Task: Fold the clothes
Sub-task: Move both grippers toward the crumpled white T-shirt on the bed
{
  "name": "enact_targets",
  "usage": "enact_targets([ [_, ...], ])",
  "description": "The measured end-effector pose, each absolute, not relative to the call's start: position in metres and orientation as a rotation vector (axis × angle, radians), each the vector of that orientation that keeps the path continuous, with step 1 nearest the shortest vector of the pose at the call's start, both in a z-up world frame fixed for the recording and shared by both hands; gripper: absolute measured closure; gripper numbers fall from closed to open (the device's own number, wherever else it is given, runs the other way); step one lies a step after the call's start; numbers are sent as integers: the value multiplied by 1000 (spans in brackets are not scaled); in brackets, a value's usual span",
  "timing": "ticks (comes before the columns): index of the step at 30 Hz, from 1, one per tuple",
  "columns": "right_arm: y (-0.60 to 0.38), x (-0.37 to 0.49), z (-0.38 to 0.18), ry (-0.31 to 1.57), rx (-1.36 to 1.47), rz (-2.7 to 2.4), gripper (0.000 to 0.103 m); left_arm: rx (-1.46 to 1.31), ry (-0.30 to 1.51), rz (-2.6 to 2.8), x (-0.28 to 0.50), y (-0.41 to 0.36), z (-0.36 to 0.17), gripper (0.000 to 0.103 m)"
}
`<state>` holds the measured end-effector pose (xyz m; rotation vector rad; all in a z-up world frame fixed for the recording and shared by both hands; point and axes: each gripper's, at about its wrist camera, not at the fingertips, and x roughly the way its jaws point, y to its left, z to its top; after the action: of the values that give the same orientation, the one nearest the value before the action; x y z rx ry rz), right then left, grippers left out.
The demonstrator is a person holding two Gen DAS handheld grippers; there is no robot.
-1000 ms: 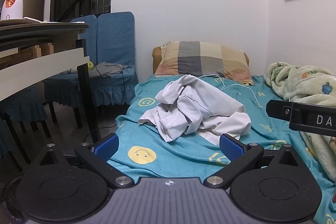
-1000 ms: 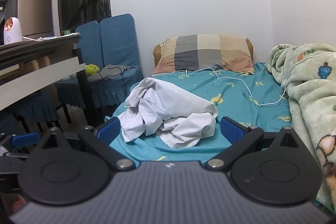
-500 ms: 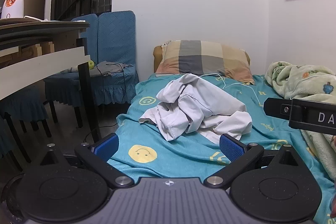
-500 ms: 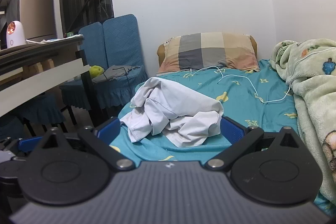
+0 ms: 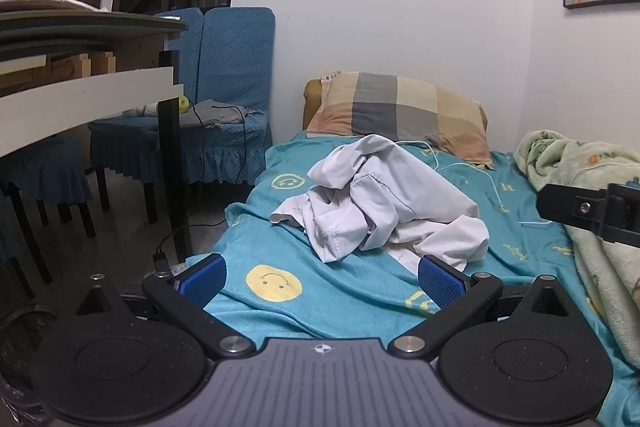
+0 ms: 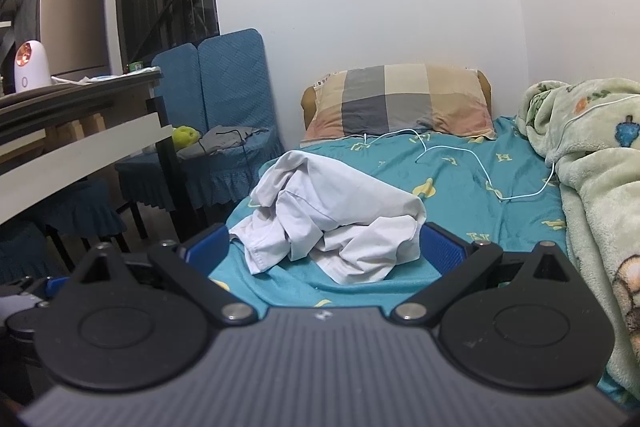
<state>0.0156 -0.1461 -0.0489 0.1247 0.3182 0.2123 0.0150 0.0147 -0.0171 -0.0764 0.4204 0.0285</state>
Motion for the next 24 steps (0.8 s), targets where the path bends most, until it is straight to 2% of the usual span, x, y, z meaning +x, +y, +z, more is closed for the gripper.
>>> enact_targets([
  [24,-157,10,-38,337,101,193,0,-95,533,-38,44,6,-34,0],
])
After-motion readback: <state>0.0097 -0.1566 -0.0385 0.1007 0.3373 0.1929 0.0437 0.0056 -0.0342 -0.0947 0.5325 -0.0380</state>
